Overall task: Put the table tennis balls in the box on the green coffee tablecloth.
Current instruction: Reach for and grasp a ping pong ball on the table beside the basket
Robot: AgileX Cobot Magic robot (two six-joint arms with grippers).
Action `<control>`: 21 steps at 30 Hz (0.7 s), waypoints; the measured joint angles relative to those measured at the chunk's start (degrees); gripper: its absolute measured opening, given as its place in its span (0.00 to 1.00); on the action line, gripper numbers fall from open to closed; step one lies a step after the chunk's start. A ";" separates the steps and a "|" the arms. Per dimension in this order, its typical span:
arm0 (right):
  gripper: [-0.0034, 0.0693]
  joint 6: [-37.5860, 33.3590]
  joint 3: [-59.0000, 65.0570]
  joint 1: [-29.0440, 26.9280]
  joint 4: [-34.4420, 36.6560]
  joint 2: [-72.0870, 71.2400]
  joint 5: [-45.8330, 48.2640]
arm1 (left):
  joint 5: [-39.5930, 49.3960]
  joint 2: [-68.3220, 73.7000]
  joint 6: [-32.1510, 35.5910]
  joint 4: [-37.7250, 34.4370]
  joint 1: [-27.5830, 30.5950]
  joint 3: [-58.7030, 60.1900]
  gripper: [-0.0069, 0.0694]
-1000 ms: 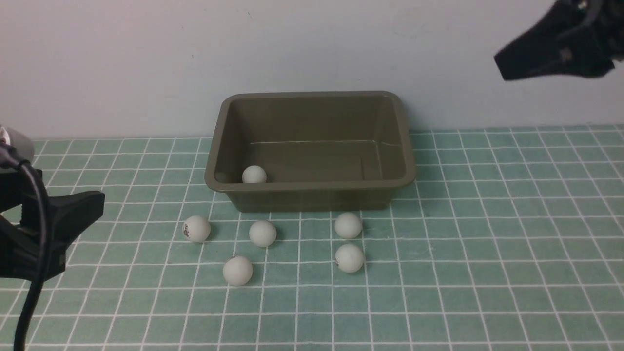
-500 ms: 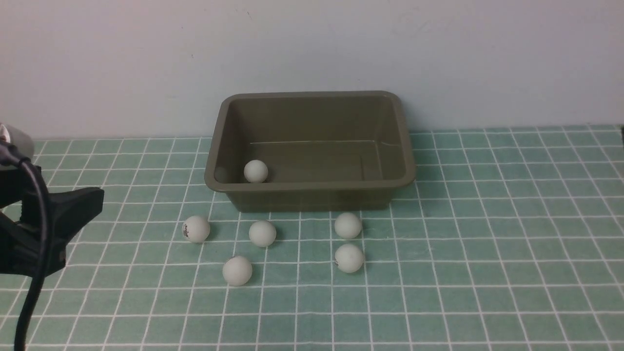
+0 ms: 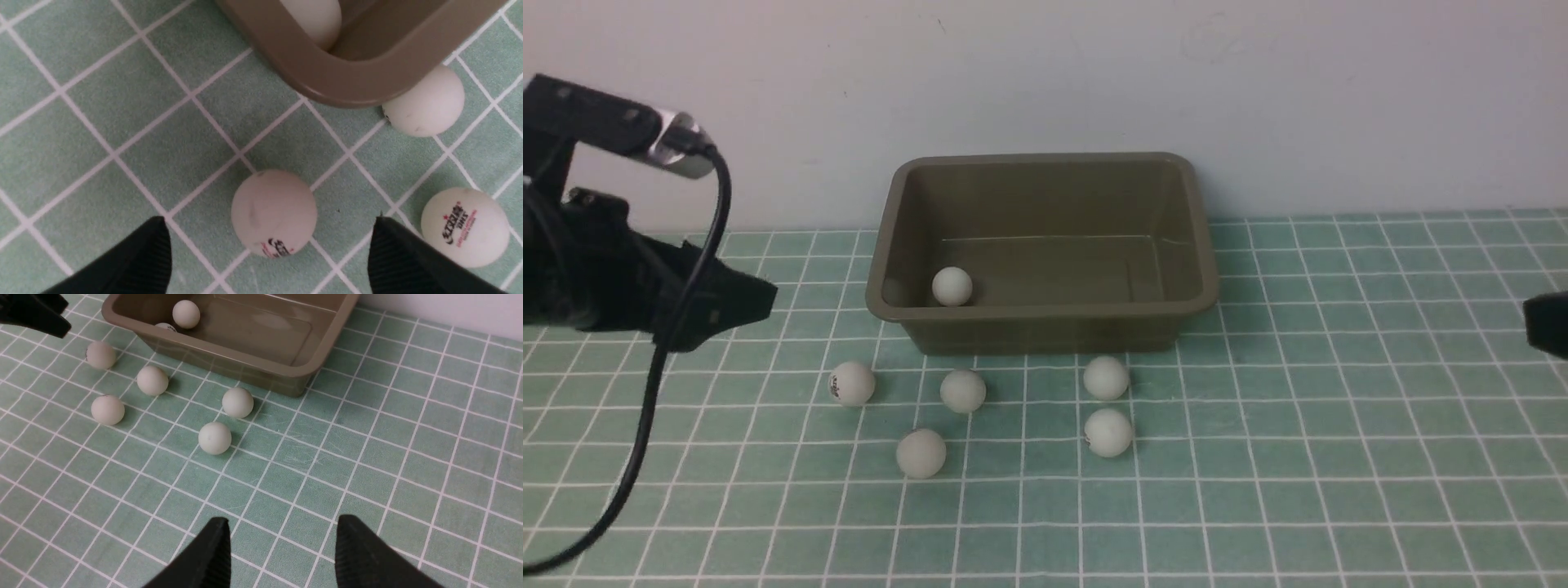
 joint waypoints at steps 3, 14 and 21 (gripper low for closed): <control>0.49 0.00 0.00 0.00 0.00 0.00 0.00 | -1.59 1.40 3.07 -1.11 -1.07 0.00 0.86; 0.49 0.00 0.00 0.00 0.04 0.00 0.00 | -7.40 4.56 3.62 1.26 -5.92 -0.05 0.86; 0.49 0.00 0.00 0.00 0.04 0.00 0.11 | -11.70 5.67 -0.12 3.79 -7.43 -0.05 0.86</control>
